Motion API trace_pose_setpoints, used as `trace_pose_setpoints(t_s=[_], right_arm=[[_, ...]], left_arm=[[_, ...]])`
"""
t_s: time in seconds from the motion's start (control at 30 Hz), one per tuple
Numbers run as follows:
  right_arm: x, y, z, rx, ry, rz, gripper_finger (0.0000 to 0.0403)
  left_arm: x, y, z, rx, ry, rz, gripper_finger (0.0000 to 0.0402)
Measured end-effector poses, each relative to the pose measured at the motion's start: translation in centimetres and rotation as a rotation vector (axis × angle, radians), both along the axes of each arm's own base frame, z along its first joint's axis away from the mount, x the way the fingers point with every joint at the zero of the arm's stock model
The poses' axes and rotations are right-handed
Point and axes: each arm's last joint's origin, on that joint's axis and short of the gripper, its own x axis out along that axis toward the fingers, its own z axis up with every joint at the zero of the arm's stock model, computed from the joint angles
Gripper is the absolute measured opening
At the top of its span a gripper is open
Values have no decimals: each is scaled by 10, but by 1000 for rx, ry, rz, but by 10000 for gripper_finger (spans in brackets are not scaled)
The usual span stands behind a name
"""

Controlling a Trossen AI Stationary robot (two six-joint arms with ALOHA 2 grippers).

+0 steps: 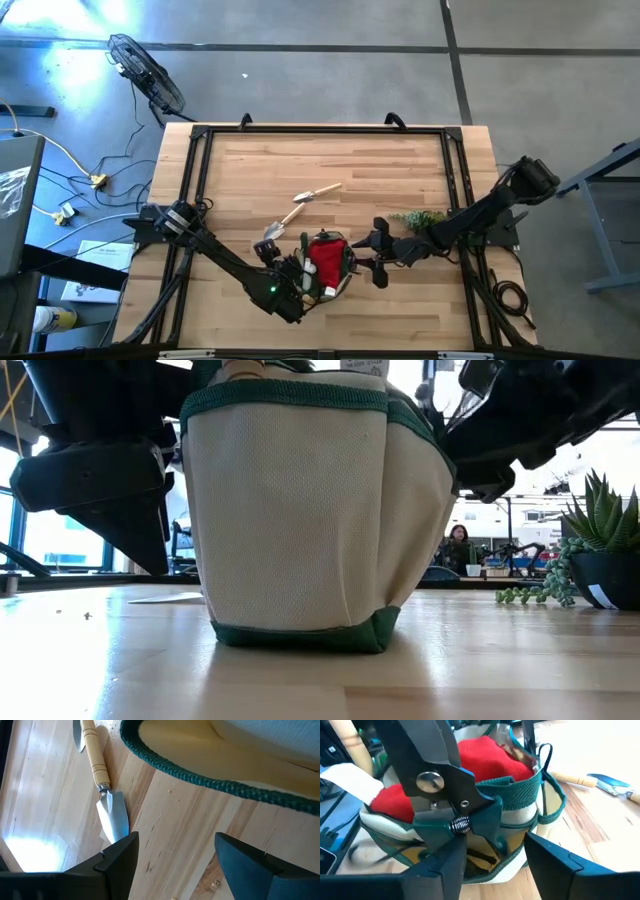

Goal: Pick & Place Garden tools in Gardening bag
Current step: Put the green shear scissors into the gardening bag

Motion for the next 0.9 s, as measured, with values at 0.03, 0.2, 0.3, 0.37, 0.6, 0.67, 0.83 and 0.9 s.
trace_pose_setpoints(t_s=[0.03, 0.2, 0.3, 0.37, 0.6, 0.67, 0.83, 0.9], right_arm=[[-1, 0, 1, 2, 1, -1, 196], [-6, -3, -2, -4, 71, -15, 233], [-8, -4, -5, -6, 114, -25, 247], [-9, -4, -6, -11, 123, -25, 252], [-7, -4, -4, -10, 98, -21, 256], [-7, -4, -4, -22, 93, -15, 256], [-7, -4, -3, -24, 91, -15, 256], [-7, -4, -3, -24, 91, -15, 256]], left_arm=[[0, 0, 0, -1, -1, 0, 251], [0, 0, 0, -2, -3, 0, 251], [0, 0, 0, -2, -3, 0, 251], [0, 0, 0, -2, -3, 0, 251], [0, 0, 0, -2, -3, 0, 251], [0, 0, 0, -4, 4, 0, 251], [-4, 1, 0, -37, 78, -2, 251], [-5, 1, 1, -45, 91, 1, 251]])
